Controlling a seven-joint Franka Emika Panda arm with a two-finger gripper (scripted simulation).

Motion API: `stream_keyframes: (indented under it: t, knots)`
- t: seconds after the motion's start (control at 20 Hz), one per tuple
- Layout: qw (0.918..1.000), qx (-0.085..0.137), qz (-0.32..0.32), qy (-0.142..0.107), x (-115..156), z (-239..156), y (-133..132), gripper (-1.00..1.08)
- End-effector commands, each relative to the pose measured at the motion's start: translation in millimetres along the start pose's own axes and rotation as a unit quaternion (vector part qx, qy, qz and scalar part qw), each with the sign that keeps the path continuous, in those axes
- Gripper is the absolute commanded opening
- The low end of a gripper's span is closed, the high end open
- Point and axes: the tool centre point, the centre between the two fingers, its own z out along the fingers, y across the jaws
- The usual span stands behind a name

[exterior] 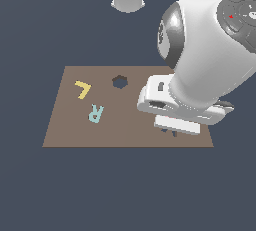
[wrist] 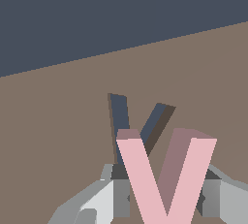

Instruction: Insert a designated object into the corresponding slot on a board.

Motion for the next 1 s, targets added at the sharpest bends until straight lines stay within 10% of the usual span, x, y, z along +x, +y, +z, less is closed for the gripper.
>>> stream_keyframes:
  t: [0.0,0.95]
  knots:
    - [0.9996,0.0,0.03,0.0,4.4,-0.6,-4.2,-1.0]
    - [0.9945,0.0,0.105,0.0,17.6,2.2,-13.5,-1.0]
